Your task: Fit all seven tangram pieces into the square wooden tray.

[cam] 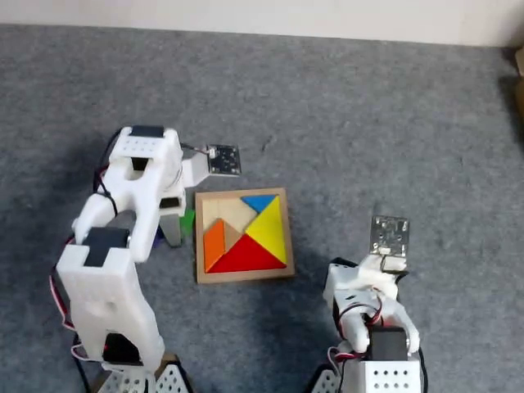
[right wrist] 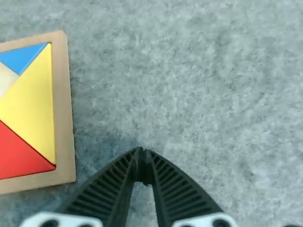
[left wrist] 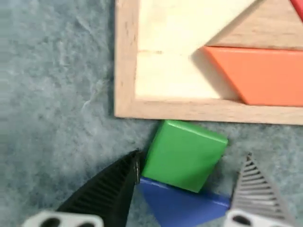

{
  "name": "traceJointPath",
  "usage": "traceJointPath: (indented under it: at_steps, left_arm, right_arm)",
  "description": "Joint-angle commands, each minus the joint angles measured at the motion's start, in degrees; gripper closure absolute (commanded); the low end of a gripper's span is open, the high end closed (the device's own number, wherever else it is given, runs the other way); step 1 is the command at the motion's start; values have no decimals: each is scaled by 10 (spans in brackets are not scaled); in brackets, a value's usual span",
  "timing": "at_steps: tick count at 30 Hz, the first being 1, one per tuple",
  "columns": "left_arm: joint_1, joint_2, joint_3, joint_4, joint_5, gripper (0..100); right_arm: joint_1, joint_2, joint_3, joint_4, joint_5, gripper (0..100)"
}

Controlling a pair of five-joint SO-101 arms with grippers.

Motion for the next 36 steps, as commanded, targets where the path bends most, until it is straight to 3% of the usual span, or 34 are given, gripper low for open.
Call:
traceJointPath:
  at_steps: [1, 12, 18, 26, 31, 36]
  left_arm:
    - [10, 4, -15, 4, -31, 748]
    - [10, -46, -15, 47, 17, 767]
    - [22, -86, -15, 93, 17, 845]
    - [29, -86, -15, 100, 21, 815]
    - [30, -85, -14, 67, 114, 691]
    - [36, -70, 35, -34, 123, 694]
  right_arm:
    - [7, -10, 53, -10, 4, 993]
    - [7, -10, 53, -10, 4, 993]
    - [7, -10, 53, -10, 4, 993]
    - [7, -10, 53, -10, 4, 993]
    - [7, -10, 53, -10, 4, 993]
    - [8, -10, 53, -10, 4, 993]
